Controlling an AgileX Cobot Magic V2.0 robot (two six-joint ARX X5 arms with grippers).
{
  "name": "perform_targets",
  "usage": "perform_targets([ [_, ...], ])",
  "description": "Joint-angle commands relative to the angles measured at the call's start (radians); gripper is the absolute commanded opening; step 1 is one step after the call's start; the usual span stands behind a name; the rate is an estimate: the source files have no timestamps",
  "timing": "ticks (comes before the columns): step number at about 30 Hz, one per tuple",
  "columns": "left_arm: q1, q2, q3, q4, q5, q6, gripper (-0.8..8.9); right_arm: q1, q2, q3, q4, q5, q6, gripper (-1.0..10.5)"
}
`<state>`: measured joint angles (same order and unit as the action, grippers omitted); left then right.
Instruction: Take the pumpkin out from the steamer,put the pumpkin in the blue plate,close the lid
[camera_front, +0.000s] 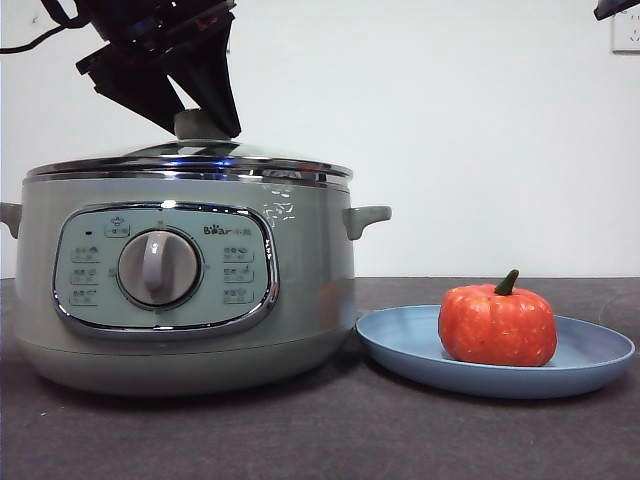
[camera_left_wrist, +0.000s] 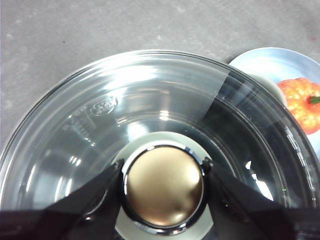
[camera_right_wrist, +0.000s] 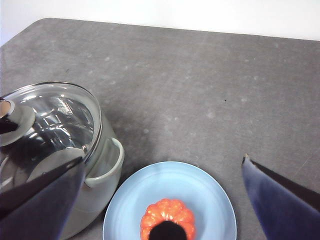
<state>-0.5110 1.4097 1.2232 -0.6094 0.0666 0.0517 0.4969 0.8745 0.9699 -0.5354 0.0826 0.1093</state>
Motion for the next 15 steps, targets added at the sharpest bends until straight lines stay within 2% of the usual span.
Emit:
perform_targets([
  [1,-0.001,0.008,-0.005,-0.031,-0.069,0.029,-0.09,0.000,0.000,-0.008,0.003,0.005,0.010,5.6],
  [12,-0.001,0.008,-0.005,-0.036,-0.060,0.029,0.08,0.000,0.001,-0.008,0.003,0.005,0.010,5.6],
  [13,-0.001,0.008,-0.005,-0.034,-0.060,0.029,0.44,0.000,0.001,-0.008,0.003,0.005,0.010,5.6],
  [14,-0.001,0.008,-0.005,-0.032,-0.060,0.029,1.20,0.000,0.001,-0.008,0.003,0.005,0.010,5.6],
  [15,0.000,0.008,-0.005,-0.026,-0.060,0.028,2.45,0.000,0.001,-0.008,0.003,0.005,0.010,5.6],
])
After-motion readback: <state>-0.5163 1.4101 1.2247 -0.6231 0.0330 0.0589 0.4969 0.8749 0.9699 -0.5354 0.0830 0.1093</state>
